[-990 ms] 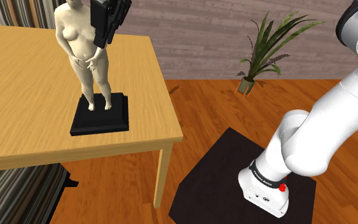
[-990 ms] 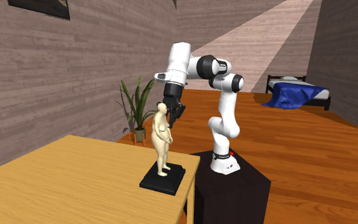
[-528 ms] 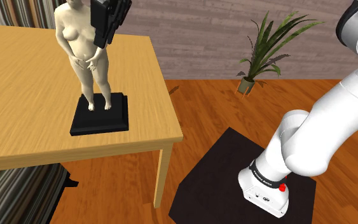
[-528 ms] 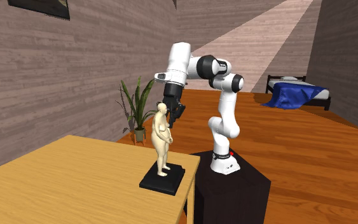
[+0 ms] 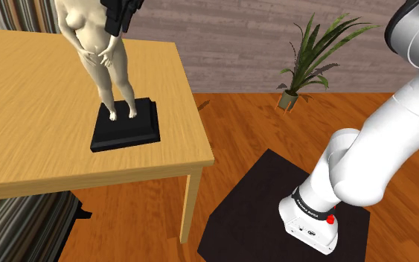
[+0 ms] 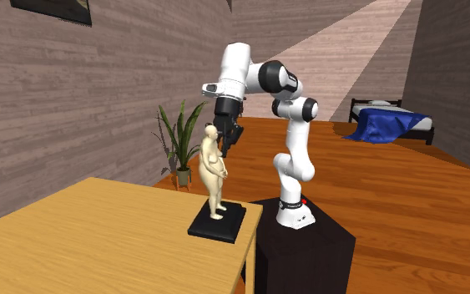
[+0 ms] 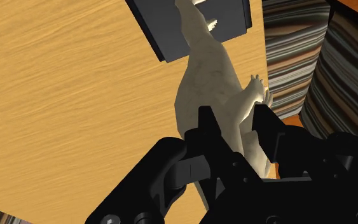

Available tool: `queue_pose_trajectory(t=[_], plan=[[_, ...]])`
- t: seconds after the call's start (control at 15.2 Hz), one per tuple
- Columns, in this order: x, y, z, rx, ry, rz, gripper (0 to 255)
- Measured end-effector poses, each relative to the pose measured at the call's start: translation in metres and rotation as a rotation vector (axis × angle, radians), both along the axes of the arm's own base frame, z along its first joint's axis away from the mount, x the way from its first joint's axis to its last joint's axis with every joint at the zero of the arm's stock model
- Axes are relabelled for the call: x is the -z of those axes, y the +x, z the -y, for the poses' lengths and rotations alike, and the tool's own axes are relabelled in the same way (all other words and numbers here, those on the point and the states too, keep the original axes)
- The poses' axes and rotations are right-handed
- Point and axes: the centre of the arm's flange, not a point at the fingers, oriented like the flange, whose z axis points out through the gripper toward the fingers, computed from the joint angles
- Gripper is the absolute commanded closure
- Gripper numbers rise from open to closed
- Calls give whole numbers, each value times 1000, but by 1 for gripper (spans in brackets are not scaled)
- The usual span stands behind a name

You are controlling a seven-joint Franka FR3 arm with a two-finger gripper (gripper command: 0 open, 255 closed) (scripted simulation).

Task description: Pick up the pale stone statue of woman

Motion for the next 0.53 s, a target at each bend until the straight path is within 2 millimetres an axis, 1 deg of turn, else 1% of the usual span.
queue_pose_trajectory(t=[0.53], plan=[[-40,0,1,0,0,0,255]])
